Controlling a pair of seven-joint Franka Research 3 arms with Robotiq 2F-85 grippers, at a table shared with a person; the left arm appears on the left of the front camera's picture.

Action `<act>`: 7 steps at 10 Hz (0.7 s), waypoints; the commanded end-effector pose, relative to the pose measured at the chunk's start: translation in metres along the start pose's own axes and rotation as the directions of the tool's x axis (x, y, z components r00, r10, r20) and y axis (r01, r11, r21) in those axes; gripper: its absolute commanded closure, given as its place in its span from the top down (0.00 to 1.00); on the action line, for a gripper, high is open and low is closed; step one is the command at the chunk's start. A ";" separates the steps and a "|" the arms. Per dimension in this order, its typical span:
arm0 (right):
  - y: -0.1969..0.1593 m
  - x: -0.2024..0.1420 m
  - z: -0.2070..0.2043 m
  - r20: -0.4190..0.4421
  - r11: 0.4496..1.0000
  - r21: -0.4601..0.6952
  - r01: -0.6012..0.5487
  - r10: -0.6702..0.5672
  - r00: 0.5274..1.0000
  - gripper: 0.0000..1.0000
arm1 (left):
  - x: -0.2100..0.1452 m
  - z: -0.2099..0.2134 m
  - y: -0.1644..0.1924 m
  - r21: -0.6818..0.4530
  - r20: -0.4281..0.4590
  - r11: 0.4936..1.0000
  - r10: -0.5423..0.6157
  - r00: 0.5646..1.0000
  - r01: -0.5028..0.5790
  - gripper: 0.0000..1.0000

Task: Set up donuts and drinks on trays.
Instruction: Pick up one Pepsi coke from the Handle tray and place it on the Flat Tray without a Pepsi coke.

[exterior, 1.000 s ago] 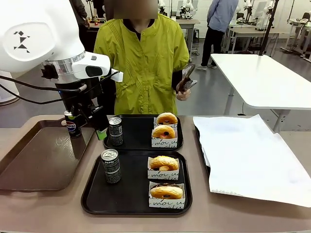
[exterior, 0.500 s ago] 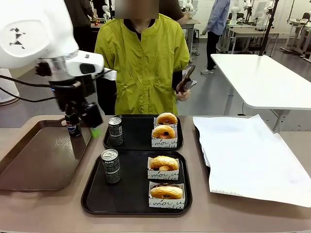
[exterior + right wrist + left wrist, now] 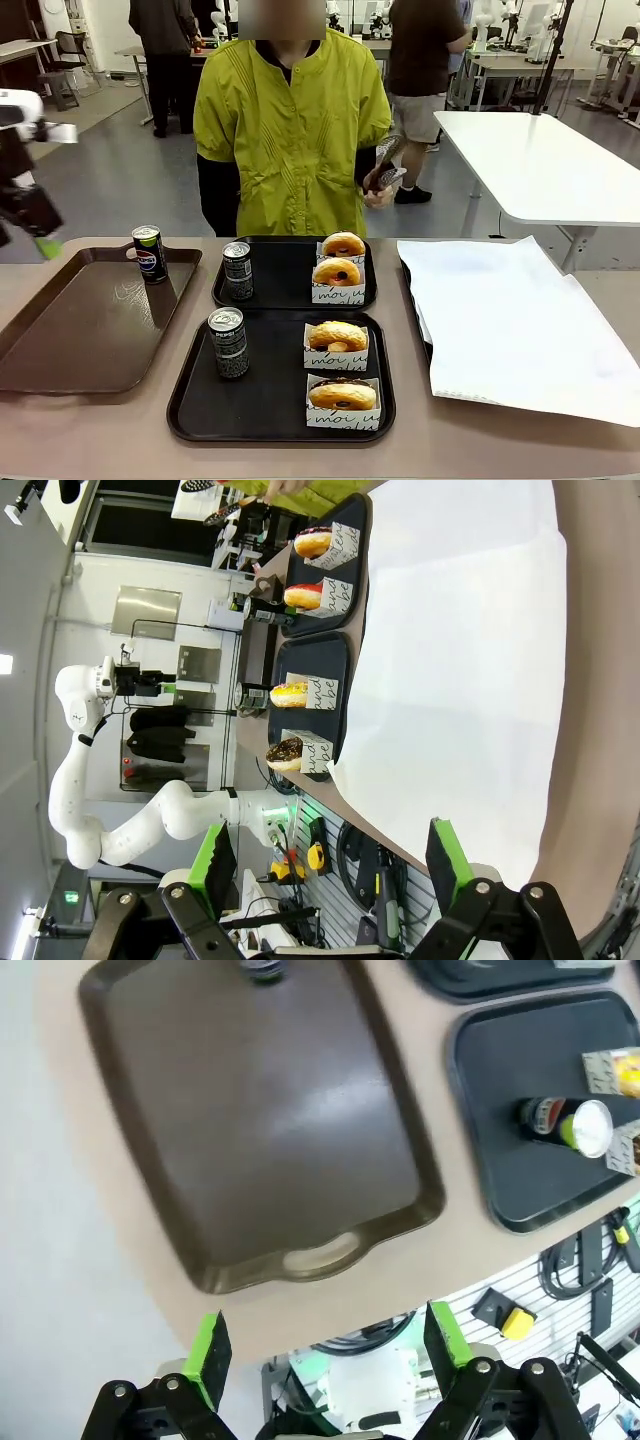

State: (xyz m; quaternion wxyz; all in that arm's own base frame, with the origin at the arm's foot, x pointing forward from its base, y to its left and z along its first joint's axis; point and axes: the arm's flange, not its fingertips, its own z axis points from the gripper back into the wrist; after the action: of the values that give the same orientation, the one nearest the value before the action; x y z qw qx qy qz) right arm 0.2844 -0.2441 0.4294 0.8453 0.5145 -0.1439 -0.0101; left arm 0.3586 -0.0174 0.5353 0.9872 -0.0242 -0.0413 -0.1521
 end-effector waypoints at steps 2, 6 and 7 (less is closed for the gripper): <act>0.001 0.000 -0.002 0.014 1.000 0.018 -0.006 0.006 1.000 1.00 | -0.017 0.011 0.001 0.019 0.021 0.999 0.037 0.999 -0.038 1.00; 0.001 0.000 -0.002 0.014 1.000 0.018 -0.006 0.006 1.000 1.00 | -0.007 0.004 0.015 0.006 0.003 0.999 0.031 1.000 -0.031 1.00; 0.001 0.000 -0.002 0.014 1.000 0.018 -0.006 0.006 1.000 1.00 | -0.007 0.004 0.015 0.006 0.003 0.999 0.031 1.000 -0.031 1.00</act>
State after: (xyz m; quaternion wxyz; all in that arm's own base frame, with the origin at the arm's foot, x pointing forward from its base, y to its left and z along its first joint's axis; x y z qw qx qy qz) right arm 0.2844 -0.2441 0.4295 0.8453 0.5144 -0.1439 -0.0101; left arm 0.3542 0.0002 0.5387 0.9899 -0.0210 -0.0405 -0.1340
